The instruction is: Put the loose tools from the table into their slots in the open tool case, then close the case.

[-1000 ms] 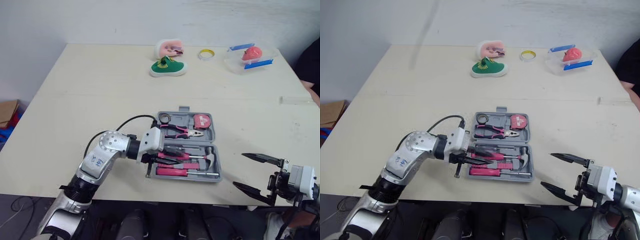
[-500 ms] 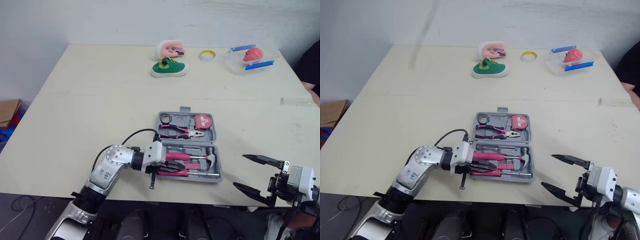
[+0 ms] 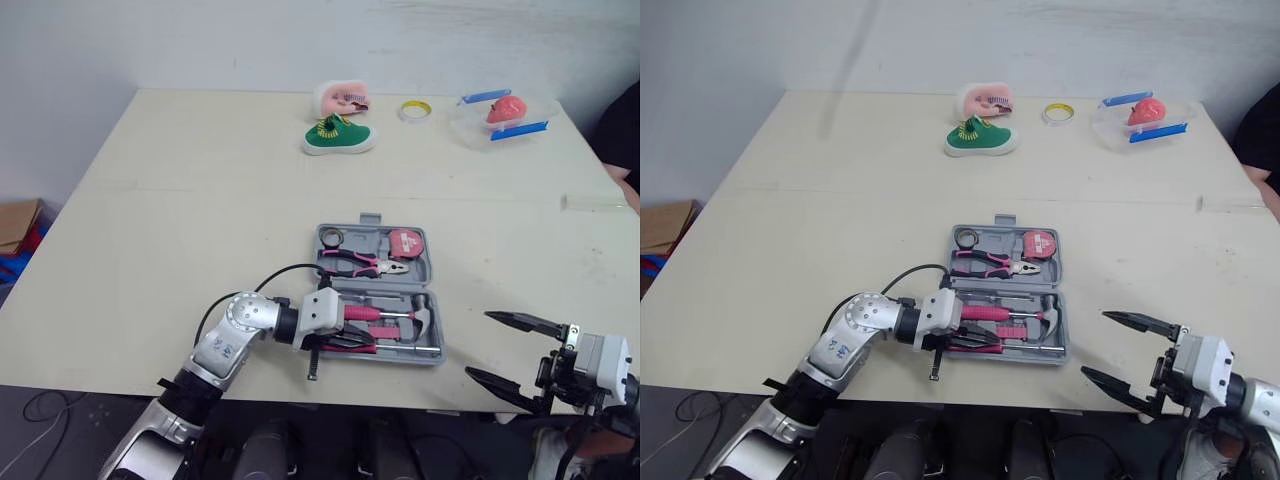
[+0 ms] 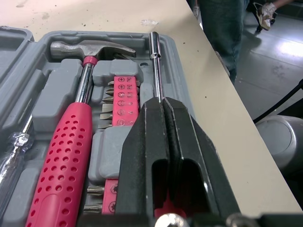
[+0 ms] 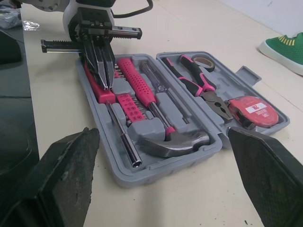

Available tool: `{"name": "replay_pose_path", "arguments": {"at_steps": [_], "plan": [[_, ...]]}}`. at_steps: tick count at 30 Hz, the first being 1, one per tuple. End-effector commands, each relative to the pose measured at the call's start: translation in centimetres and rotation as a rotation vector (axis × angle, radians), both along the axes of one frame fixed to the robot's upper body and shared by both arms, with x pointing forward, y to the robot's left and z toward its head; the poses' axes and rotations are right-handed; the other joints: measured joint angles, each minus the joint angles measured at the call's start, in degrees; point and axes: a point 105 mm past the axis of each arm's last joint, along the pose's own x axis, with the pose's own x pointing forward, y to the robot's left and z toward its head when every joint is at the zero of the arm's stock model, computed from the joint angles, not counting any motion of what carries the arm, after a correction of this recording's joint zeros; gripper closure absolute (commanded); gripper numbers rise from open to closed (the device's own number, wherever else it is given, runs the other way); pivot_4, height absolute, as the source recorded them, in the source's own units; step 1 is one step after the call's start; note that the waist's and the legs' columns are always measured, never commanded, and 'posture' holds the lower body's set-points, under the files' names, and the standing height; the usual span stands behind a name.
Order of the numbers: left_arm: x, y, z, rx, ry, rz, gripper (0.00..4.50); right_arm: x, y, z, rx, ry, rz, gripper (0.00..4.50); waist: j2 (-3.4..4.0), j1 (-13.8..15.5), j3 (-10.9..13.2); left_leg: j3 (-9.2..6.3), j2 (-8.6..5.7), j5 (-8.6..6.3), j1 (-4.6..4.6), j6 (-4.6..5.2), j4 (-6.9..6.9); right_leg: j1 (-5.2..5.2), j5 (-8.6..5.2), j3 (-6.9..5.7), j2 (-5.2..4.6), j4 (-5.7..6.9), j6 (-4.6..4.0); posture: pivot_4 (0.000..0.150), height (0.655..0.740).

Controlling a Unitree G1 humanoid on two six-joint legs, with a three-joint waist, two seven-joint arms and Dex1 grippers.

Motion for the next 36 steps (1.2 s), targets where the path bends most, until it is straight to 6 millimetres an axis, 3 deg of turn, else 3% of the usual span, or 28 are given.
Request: {"name": "replay_pose_path", "arguments": {"at_steps": [1, 8, 14, 18, 21, 33, 36], "plan": [[-0.1, 0.4, -1.7, 0.102, 0.021, 0.024, 4.47, -0.1, 0.0, 1.1, -0.012, -0.041, -0.007, 0.00, 0.01, 0.0, 0.0, 0.00, 0.00, 0.00, 0.01, 0.00, -0.01, 0.01, 0.00, 0.00, 0.00, 0.00, 0.00, 0.150, 0.7400], [0.1, 1.1, -4.0, 0.246, 0.090, 0.088, 4.47, 0.0, 0.0, 1.0, -0.007, -0.041, -0.015, 0.00, 0.02, 0.1, -0.1, -0.08, 0.01, -0.08, 0.15, 0.09, -0.04, 0.25, 0.00, -0.05, 0.00, -0.12, 0.00, 0.150, 0.7400], [-0.5, 2.7, -6.7, 0.430, 0.151, 0.120, 4.47, 0.1, 0.1, 1.0, -0.004, -0.042, -0.017, 0.00, 0.10, 0.0, -1.0, -0.08, 0.03, -0.19, 0.34, 0.15, -0.22, 0.40, 0.00, -0.03, 0.00, -0.28, -0.01, 0.150, 0.7400], [-0.6, 3.6, -8.2, 0.487, 0.181, 0.161, 4.47, 0.3, 0.1, 0.9, -0.004, -0.035, -0.031, 0.00, 0.17, -0.1, -1.4, -0.06, 0.11, -0.64, 1.02, -0.14, -0.35, 1.04, -0.12, 0.00, 0.04, -0.42, -0.09, 0.150, 0.7400], [-0.4, 4.2, -8.8, 0.522, 0.184, 0.187, 4.47, 0.5, 0.1, 0.8, -0.003, -0.030, -0.043, 0.00, 0.48, 0.0, -1.6, -0.08, 0.14, -0.76, 1.23, -0.09, -0.37, 1.27, -0.18, 0.02, 0.04, -0.53, -0.10, 0.150, 0.7400], [-0.8, 6.6, -10.9, 0.639, 0.221, 0.221, 4.47, 1.1, 0.3, 0.5, 0.001, -0.014, -0.057, 0.00, 0.41, -0.1, -2.7, -0.10, 0.16, -0.77, 1.31, -0.09, -0.64, 1.40, -0.56, 0.11, 0.04, -0.95, -0.78, 0.150, 0.7400], [-0.5, 6.3, -10.6, 0.583, 0.217, 0.238, 4.47, 1.1, 0.3, 0.4, 0.002, -0.014, -0.059, 0.00, 0.42, -0.3, -2.7, -0.09, 0.08, -0.77, 1.92, -0.12, -1.46, 2.00, -0.66, 0.18, 0.15, -1.77, -0.91, 0.150, 0.7400]]}}
